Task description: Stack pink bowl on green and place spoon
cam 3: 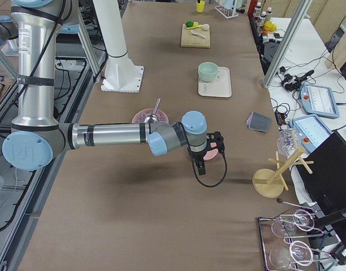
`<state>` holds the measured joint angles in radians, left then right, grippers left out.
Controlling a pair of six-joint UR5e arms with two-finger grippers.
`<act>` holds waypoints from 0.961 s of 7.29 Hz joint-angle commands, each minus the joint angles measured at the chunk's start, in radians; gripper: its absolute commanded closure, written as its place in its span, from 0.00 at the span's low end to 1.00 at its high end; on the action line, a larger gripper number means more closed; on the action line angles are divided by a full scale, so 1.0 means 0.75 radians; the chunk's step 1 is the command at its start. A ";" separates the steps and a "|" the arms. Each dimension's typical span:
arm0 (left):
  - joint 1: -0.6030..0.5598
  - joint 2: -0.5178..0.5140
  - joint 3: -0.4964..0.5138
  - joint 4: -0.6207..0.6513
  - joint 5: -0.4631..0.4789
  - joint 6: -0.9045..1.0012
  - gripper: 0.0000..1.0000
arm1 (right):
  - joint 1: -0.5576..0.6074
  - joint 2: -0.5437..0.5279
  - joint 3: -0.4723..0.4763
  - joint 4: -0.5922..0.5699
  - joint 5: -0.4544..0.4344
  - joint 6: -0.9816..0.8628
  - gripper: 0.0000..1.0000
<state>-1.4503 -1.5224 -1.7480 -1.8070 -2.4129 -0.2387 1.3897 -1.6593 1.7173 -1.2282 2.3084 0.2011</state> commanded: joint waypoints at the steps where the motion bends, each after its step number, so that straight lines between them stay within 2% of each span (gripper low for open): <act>1: -0.001 0.070 -0.032 -0.004 -0.063 0.129 0.02 | -0.012 0.001 0.003 0.001 0.017 0.000 0.00; 2: -0.001 0.073 -0.020 -0.002 -0.122 0.134 0.02 | -0.028 0.001 0.005 0.003 0.049 -0.002 0.00; 4: 0.009 0.071 -0.032 -0.004 -0.125 0.116 0.02 | -0.088 -0.005 -0.027 0.065 0.054 0.000 0.00; 5: 0.009 0.064 -0.036 -0.008 -0.123 0.106 0.02 | -0.116 0.007 -0.070 0.067 0.047 0.004 0.00; 7: 0.009 0.062 -0.036 -0.016 -0.125 0.093 0.02 | -0.173 0.154 -0.235 0.067 0.051 0.057 0.01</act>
<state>-1.4433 -1.4743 -1.7741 -1.8154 -2.5059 -0.1645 1.2861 -1.6039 1.6189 -1.1798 2.3444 0.2240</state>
